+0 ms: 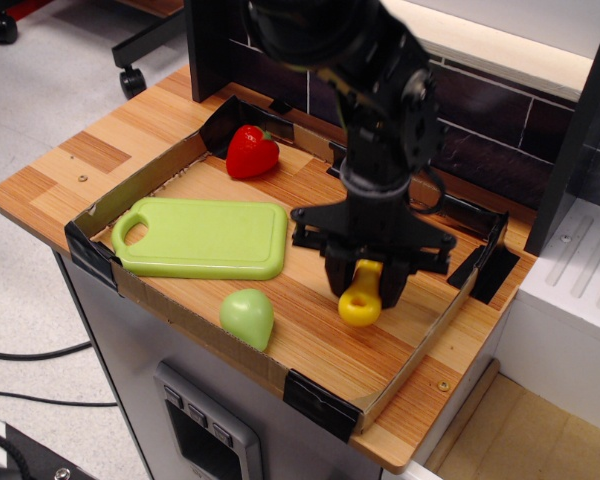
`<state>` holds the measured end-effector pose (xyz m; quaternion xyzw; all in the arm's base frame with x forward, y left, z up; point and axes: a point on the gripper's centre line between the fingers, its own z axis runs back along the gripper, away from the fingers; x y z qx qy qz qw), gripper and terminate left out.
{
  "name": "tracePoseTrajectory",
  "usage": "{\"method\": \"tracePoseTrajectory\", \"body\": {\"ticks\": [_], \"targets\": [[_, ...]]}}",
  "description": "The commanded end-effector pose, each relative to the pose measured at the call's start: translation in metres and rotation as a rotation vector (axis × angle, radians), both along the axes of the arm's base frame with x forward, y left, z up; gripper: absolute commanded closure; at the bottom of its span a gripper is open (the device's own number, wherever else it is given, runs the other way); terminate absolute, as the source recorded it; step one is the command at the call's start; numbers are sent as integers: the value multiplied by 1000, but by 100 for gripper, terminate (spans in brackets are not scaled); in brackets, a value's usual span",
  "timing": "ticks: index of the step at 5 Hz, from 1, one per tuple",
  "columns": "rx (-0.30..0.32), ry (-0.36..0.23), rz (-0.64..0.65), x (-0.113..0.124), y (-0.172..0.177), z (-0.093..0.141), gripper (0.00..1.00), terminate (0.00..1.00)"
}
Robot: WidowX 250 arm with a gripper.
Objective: Put knife on cutting board
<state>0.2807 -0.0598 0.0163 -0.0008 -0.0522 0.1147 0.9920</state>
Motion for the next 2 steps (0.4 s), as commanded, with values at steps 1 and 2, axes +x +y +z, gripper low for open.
{"method": "tracePoseTrajectory", "body": {"ticks": [1,2], "targets": [[-57,-190,252,17,-5,64,100,0],[-44,-163,504,14,-2,67,100,0]]}}
